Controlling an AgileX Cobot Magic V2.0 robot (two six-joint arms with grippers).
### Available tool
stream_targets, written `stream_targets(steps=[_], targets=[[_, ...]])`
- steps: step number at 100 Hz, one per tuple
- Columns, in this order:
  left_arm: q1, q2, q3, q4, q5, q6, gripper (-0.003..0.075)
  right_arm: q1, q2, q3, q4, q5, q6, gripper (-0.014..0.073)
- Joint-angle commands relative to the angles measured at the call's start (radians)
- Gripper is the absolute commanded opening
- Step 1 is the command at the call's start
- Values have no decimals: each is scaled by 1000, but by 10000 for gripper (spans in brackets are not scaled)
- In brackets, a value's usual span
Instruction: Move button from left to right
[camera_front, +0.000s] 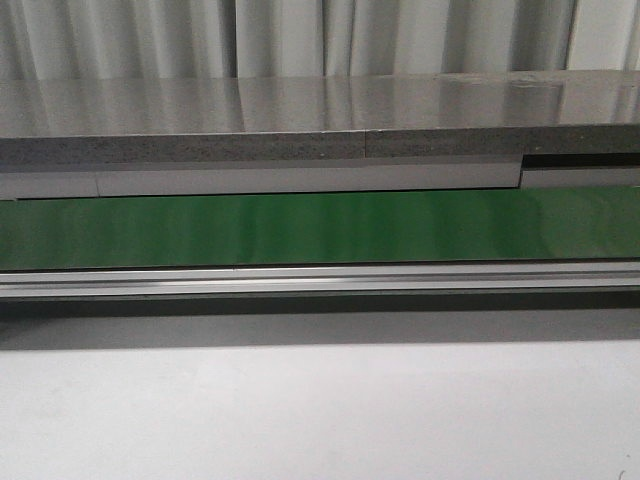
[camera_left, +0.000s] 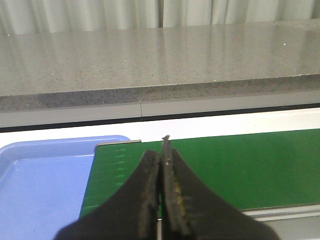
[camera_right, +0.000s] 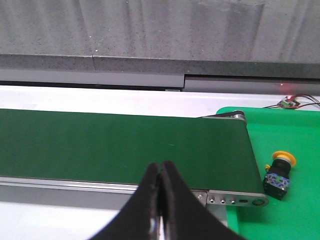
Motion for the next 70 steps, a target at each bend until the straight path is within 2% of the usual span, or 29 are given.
stream_targets(steps=[1, 33, 70], targets=[[-11, 3, -27, -7, -79, -1, -20, 2, 8, -24, 6, -74, -9, -67], [-11, 3, -27, -7, -79, -1, -20, 2, -17, 15, 1, -94, -9, -67], [-11, 3, -27, -7, -79, -1, -20, 1, -301, 271, 1, -249, -8, -67]])
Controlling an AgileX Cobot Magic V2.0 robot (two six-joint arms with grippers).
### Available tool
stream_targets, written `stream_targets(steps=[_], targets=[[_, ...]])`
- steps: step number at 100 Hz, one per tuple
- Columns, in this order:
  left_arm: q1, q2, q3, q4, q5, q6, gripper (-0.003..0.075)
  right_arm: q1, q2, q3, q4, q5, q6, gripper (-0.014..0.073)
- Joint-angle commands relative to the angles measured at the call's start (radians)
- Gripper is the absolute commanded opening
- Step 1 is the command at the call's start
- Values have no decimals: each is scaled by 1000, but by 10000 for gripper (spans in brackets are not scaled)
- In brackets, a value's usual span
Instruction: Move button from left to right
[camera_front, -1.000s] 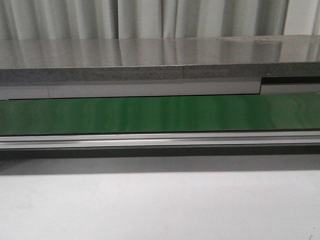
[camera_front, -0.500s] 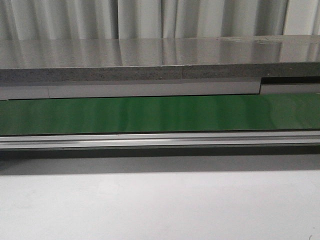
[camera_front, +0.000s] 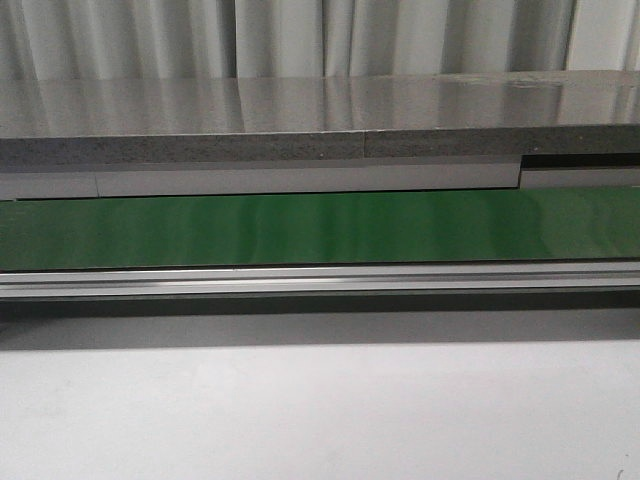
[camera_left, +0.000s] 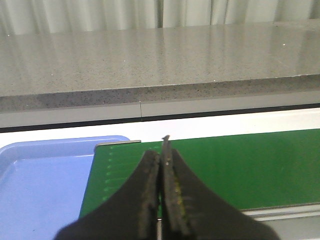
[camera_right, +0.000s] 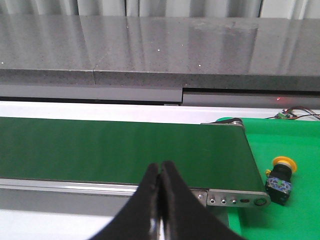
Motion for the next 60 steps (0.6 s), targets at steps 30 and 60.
stream_targets(steps=[30, 60], targets=[[-11, 5, -27, -7, -79, -1, -20, 0, -164, 211, 1, -224, -8, -67], [-11, 5, -27, -7, -79, -1, -20, 0, -164, 295, 1, -339, -8, -67]])
